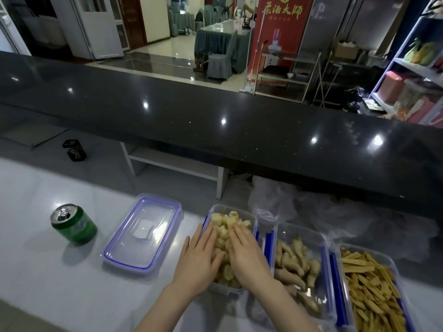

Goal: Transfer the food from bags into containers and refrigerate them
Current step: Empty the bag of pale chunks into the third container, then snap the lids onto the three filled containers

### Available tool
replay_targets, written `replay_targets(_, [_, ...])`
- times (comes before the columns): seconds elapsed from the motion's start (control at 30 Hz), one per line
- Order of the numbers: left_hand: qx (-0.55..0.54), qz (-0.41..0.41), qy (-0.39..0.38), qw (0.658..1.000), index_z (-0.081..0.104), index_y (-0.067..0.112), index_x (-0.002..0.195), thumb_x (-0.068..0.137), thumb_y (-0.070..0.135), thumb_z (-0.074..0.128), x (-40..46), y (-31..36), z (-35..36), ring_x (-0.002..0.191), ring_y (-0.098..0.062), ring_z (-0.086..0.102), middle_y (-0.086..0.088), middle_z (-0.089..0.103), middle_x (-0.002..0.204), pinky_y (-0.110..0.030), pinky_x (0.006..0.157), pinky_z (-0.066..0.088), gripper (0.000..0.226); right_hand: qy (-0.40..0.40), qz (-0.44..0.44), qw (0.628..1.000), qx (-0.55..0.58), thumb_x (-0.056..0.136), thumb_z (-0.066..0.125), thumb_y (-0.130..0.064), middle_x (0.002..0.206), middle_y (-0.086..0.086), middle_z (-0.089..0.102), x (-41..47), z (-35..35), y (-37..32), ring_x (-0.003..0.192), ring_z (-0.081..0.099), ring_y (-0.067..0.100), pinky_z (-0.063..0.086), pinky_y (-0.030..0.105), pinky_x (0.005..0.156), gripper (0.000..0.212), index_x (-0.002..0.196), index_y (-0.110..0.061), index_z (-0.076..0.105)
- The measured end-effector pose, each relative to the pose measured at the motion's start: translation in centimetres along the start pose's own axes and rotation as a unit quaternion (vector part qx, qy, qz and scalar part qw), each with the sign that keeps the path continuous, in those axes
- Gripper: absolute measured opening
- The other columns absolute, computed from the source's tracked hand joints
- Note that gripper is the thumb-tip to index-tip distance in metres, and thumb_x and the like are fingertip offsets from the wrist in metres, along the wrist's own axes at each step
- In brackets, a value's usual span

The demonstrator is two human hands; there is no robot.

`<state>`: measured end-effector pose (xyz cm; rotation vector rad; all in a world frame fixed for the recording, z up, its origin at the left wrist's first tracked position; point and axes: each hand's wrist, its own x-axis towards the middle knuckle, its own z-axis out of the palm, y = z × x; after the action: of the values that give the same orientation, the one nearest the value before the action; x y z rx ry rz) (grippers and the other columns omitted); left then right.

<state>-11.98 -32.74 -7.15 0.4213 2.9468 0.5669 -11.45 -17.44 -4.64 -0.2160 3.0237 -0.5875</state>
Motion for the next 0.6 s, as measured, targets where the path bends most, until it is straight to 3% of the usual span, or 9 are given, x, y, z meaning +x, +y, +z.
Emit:
replay_targets(0.1, [-0.064,0.002,0.015,0.998,0.004,0.034,0.153,0.080,0.067,0.005,-0.8,-0.5,0.0,0.146,-0.001,-0.013,0.021,-0.007,0.159,-0.033,0.122,-0.001,0.080,-0.019,0.003,1.000,0.021,0.103,0.029,-0.033,0.162,-0.002,0.003,-0.5,-0.2,0.2,0.148,-0.003,0.010,-0.005,0.025,0.118,0.055,0.153,-0.017,0.012])
replay_targets(0.27, [-0.190,-0.036,0.114,0.974,0.030,0.036,0.146,0.088,0.060,0.026,-3.1,-1.7,-0.7,0.146,-0.002,0.014,0.019,0.018,0.156,-0.024,0.119,0.014,0.063,0.032,-0.003,0.994,0.103,0.100,0.041,-0.034,0.159,-0.008,0.018,-0.8,-0.2,-0.5,0.147,0.011,0.007,0.011,0.027,0.121,0.055,0.151,-0.024,0.025])
replay_targets(0.37, [-0.185,-0.104,0.173,0.962,0.045,0.023,0.142,0.087,0.055,0.040,-4.1,-4.1,-1.4,0.142,-0.012,0.029,0.007,0.039,0.150,-0.027,0.116,0.021,0.064,0.049,-0.035,0.988,0.141,0.098,0.048,-0.029,0.151,-0.009,0.033,-0.3,0.5,-2.5,0.140,0.025,0.005,0.018,0.022,0.117,0.048,0.144,-0.024,0.039])
replay_targets(0.47, [-0.135,-0.158,0.208,0.956,0.054,0.011,0.135,0.084,0.036,0.064,-4.4,-7.1,-2.5,0.137,-0.027,0.039,-0.006,0.050,0.144,-0.038,0.113,0.029,0.058,0.043,-0.056,0.983,0.171,0.095,0.052,-0.024,0.142,-0.008,0.044,0.7,1.2,-5.1,0.133,0.036,0.007,0.027,0.023,0.114,0.042,0.137,-0.021,0.048])
replay_targets(0.53, [-0.113,-0.178,0.211,0.954,0.062,0.009,0.125,0.081,0.026,0.075,-4.2,-8.6,-3.1,0.130,-0.031,0.045,-0.010,0.055,0.137,-0.038,0.108,0.034,0.049,0.035,-0.064,0.982,0.175,0.093,0.054,-0.023,0.137,-0.005,0.050,1.5,1.8,-6.8,0.129,0.042,0.010,0.028,0.019,0.108,0.040,0.133,-0.018,0.052])
replay_targets(0.6, [-0.101,-0.176,0.196,0.959,0.070,0.012,0.111,0.076,0.029,0.079,-3.6,-9.6,-3.5,0.121,-0.029,0.051,-0.008,0.060,0.127,-0.037,0.101,0.040,0.040,0.023,-0.061,0.984,0.165,0.092,0.054,-0.021,0.133,-0.003,0.054,2.2,2.6,-8.3,0.126,0.046,0.013,0.029,0.017,0.104,0.039,0.131,-0.017,0.054])
